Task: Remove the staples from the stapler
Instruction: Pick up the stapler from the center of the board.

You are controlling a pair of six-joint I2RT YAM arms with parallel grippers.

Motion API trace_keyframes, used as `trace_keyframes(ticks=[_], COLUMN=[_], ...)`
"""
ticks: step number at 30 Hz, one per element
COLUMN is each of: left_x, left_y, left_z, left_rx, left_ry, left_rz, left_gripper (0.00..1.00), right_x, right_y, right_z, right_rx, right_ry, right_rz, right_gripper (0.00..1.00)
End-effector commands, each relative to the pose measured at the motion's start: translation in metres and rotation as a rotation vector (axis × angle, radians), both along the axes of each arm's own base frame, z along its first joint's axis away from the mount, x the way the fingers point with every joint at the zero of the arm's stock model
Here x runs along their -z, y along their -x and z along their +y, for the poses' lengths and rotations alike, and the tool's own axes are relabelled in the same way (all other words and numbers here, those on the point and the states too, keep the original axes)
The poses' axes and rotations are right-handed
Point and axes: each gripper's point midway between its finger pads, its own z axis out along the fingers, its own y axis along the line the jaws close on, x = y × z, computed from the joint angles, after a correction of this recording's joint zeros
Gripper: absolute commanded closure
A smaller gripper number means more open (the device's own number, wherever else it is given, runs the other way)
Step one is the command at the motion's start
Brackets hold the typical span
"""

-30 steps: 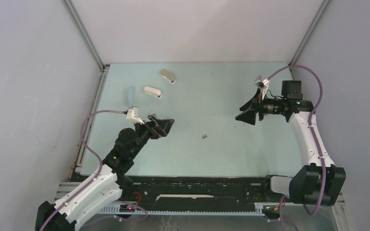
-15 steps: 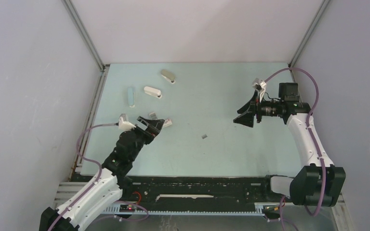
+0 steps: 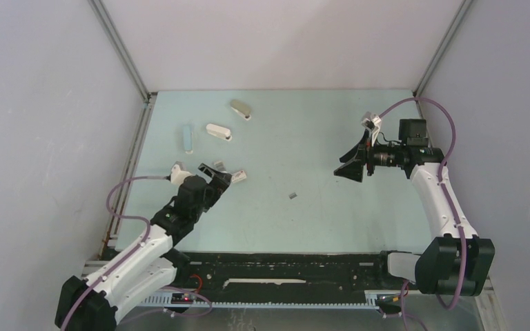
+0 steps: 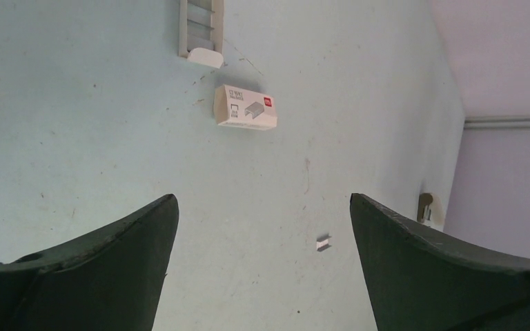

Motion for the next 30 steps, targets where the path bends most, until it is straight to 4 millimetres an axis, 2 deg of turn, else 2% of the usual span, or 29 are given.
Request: trace_keyframes(ticks=[1, 13, 25, 30], left_x=[-0.022, -0.01, 0.007, 0.017], left_y=[-0.015, -0.033, -0.044, -0.057], left_z=[0.01, 0.008, 0.008, 0.003], left_rx=[-0.088, -0.093, -0.102, -0.107], left_ry=[-0.026, -0.116, -0.109, -0.113], left_rz=[0.01, 0.159, 0.293, 0.349], left_gripper=[0.0, 0.0, 0.0, 0.0], right_x=[-0.006, -0.002, 0.004, 0.006], right_y=[0.0, -0.003, -0.008, -0.011], right_z=[0.002, 0.001, -0.002, -0.002], right_rx=[-0.003, 0.004, 0.016, 0.017], right_ry=[-0.004, 0.0, 0.006, 0.005], right_rz=[-0.027, -0.016, 0.0, 0.008], right_gripper=[0.22, 0.22, 0.22, 0.22])
